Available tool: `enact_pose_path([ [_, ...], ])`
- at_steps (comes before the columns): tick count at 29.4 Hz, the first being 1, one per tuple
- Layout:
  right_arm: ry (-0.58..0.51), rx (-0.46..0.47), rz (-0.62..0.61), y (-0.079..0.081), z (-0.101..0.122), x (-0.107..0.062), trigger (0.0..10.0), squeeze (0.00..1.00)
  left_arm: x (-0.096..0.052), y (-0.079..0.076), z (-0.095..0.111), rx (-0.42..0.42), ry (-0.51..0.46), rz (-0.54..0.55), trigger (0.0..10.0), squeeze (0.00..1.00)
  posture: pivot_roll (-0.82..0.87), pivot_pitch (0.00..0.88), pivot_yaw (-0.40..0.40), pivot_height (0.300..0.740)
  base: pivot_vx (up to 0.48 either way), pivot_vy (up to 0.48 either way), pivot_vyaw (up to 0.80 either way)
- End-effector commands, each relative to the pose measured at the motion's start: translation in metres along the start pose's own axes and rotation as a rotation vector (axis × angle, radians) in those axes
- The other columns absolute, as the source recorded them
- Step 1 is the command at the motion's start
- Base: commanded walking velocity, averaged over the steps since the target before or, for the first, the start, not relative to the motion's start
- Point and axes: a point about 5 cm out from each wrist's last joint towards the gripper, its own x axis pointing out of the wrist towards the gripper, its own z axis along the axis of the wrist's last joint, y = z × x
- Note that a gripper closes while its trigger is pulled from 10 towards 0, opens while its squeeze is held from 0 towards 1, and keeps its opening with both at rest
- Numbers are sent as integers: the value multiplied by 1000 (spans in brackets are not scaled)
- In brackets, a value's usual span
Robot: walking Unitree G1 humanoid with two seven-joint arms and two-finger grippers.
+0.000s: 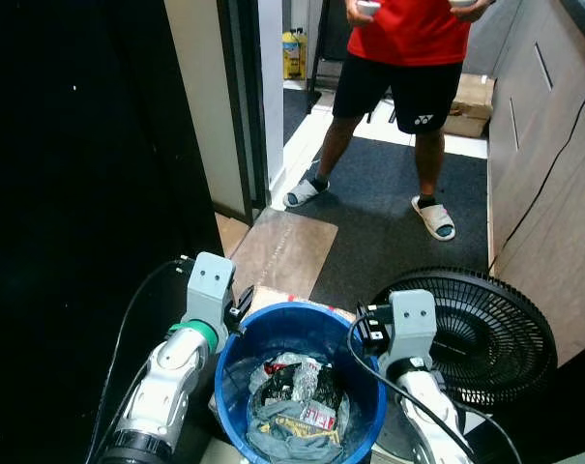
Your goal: Clothes washing
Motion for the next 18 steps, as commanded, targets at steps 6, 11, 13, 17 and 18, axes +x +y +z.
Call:
enact_pose_path([
  [6, -3, -8, 31, 13, -1, 2, 10000, 0, -6, 8, -2, 13, -8, 22, 10000, 0, 37, 36, 68, 740, 0, 0, 0],
  [11, -2, -15, 43, 17, -2, 3, 10000, 0, -6, 5, 1, 1, -29, 34, 10000, 0, 39, 12, 58, 740, 0, 0, 0],
  [13, -5, -19, 41, 17, -1, 5, 10000, 0, -6, 1, 0, -5, -30, 32, 10000, 0, 39, 13, 58, 740, 0, 0, 0],
  [17, -9, -12, 24, 14, 1, 8, 10000, 0, -5, -8, 0, -17, -40, 11, 10000, 0, 47, 0, 43, 740, 0, 0, 0],
  [18, -9, -14, 23, 13, 0, 9, 10000, 0, -5, -10, 0, -18, -40, 9, 10000, 0, 45, 0, 50, 740, 0, 0, 0],
])
